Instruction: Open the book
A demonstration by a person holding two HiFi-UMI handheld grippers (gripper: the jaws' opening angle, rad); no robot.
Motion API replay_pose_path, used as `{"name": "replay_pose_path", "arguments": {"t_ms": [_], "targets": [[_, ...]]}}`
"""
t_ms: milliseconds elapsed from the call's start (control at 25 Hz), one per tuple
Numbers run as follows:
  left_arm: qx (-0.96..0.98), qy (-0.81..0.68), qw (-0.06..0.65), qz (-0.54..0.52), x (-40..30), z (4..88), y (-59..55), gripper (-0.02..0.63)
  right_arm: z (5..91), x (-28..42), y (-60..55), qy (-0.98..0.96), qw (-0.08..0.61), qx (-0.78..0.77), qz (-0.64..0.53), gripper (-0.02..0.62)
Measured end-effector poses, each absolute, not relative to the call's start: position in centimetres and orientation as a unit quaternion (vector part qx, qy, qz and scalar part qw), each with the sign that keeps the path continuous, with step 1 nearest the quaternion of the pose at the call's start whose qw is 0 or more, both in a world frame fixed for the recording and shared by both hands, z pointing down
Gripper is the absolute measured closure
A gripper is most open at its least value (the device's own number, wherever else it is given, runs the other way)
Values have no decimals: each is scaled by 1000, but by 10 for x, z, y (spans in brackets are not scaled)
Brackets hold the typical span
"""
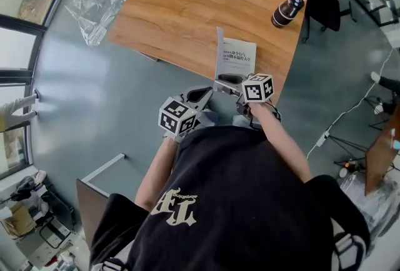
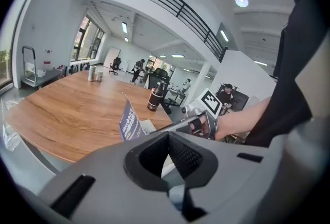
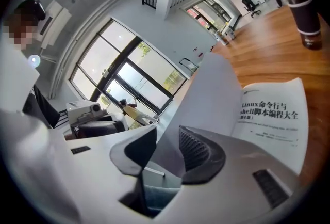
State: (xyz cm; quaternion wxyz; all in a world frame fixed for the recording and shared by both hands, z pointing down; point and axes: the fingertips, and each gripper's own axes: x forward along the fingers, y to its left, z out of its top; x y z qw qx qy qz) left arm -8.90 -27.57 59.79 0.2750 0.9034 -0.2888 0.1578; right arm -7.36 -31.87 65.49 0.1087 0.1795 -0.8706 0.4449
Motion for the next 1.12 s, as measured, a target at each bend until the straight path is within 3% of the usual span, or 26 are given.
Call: {"name": "replay_pose_path", "arguments": {"t_ms": [360, 560, 720, 1000, 1120], "targets": [[900, -304, 266, 161, -123, 593, -300, 600, 689, -109, -314, -855, 114, 152, 482, 430], [909, -279, 257, 171, -107, 597, -312, 600, 717, -107, -293, -849, 194, 146, 470, 412], [914, -258, 251, 186, -89, 609, -322, 600, 737, -88, -276, -839, 241, 152, 464, 403], [908, -230, 270, 223, -63, 652, -320, 600, 748, -28, -284, -822, 259, 260, 436, 403], [904, -215, 265, 258, -49, 675, -313, 600, 756, 7, -290, -802, 262, 316, 434, 346]]}}
